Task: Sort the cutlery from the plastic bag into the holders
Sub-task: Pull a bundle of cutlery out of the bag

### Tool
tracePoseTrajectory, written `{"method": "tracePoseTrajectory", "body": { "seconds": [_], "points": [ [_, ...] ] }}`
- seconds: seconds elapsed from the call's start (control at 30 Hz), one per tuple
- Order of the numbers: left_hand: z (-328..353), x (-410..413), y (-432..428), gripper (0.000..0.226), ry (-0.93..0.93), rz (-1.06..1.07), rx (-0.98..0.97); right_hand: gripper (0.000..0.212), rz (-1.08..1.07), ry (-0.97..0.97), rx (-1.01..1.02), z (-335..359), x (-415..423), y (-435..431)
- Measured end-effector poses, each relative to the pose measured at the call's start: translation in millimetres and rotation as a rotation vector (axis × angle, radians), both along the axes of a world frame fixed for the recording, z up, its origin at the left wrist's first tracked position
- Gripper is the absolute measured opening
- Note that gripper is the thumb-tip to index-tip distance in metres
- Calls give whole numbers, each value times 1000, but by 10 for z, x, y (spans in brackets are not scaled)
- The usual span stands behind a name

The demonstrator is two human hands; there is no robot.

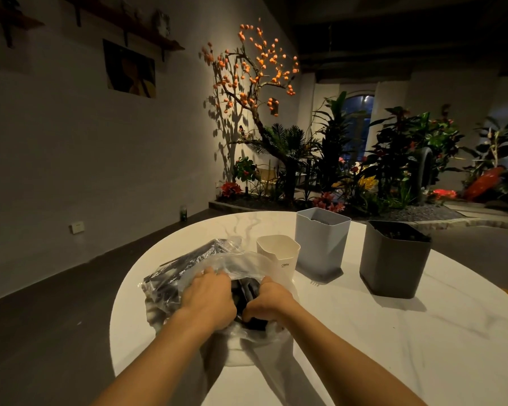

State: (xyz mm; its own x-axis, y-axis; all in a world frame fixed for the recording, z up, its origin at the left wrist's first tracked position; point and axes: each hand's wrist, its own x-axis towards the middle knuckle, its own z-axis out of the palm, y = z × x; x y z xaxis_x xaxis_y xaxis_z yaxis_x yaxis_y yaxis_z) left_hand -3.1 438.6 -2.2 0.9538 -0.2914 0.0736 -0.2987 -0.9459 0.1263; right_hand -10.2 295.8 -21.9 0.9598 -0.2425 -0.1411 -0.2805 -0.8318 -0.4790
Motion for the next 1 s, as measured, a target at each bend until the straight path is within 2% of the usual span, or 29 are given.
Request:
{"method": "tracePoseTrajectory", "body": {
  "seconds": [0.07, 0.17, 0.27, 0.43, 0.53, 0.63, 0.77, 0.9, 1.0],
  "points": [
    [-22, 44, -42, 68, 25, 30, 105, 66, -3, 5, 7, 2, 11, -9],
    [-17, 52, -95, 68, 67, 77, 239, 73, -4, 18, 10, 12, 28, -5],
    [-12, 68, -140, 78, 141, 138, 331, 78, -1, 26, 7, 21, 40, 17],
    [3, 143, -114, 93, 140, 205, 312, 74, 2, 39, 22, 35, 32, 23],
    [36, 173, -93, 99, 122, 207, 319, 58, 5, 42, 23, 36, 30, 30],
    [40, 193, -97, 90, 124, 208, 308, 40, -1, 40, 46, 38, 20, 36],
    [38, 186, -79, 73, 170, 209, 248, 30, 0, 3, 8, 36, 34, 17],
    [50, 212, -79, 71, 143, 225, 267, 35, -1, 6, -2, 70, 70, 16],
    [47, 237, -79, 74, 198, 246, 213, 34, -3, 15, 11, 64, 75, 22]
  ]
}}
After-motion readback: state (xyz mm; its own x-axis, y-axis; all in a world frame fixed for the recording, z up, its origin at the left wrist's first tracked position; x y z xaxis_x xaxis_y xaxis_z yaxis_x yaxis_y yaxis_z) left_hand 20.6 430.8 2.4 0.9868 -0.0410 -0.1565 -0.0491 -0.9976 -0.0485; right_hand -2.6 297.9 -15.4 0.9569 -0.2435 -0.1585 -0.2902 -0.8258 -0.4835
